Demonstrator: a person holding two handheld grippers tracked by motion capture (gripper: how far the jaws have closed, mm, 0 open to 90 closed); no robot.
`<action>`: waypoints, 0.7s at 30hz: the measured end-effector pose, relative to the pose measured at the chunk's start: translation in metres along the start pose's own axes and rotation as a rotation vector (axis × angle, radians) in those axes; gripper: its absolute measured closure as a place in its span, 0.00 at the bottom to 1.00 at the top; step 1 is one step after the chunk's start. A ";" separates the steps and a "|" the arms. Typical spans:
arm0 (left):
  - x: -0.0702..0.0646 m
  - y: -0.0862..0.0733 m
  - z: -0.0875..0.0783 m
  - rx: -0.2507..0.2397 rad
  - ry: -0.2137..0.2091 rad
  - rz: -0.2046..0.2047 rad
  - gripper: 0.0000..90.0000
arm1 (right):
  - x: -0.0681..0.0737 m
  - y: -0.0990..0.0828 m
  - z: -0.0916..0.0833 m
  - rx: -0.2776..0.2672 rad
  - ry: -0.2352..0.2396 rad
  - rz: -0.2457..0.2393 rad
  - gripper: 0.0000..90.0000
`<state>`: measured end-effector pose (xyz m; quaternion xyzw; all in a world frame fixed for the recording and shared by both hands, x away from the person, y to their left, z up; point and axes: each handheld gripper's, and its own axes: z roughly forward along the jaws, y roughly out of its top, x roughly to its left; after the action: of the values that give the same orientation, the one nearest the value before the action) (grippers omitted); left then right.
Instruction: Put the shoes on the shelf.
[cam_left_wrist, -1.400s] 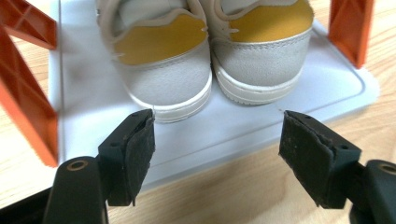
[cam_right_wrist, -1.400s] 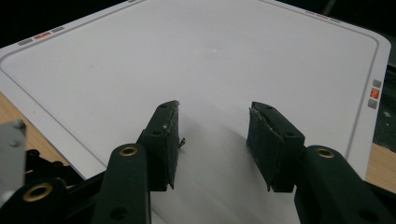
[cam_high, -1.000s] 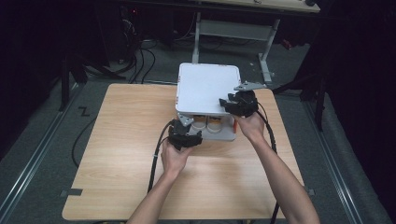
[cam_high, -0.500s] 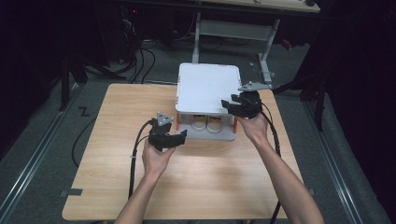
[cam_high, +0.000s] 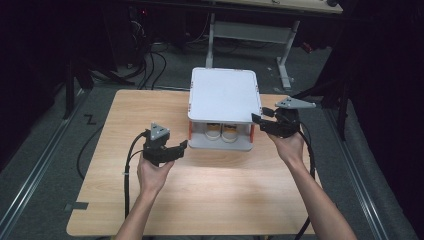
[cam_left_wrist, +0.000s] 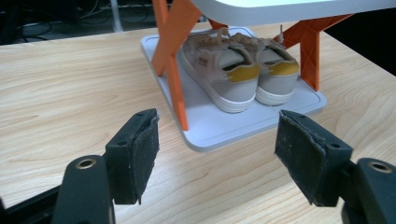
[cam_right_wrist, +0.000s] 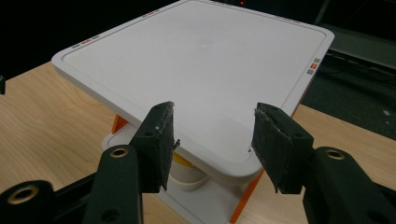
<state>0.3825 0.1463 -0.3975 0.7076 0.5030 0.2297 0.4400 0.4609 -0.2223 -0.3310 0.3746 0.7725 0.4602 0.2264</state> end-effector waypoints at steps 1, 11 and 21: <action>0.001 -0.001 -0.002 -0.002 -0.001 -0.004 0.34 | 0.000 -0.002 -0.003 -0.006 0.001 -0.002 0.53; 0.010 -0.012 -0.012 0.007 0.013 0.002 0.35 | 0.000 -0.024 -0.030 -0.030 0.018 0.018 0.53; 0.021 -0.034 -0.012 0.053 0.035 -0.013 0.34 | -0.011 -0.072 -0.042 0.015 -0.029 0.072 0.53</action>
<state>0.3636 0.1738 -0.4231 0.7115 0.5213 0.2258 0.4135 0.4118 -0.2751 -0.3739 0.4103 0.7588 0.4566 0.2179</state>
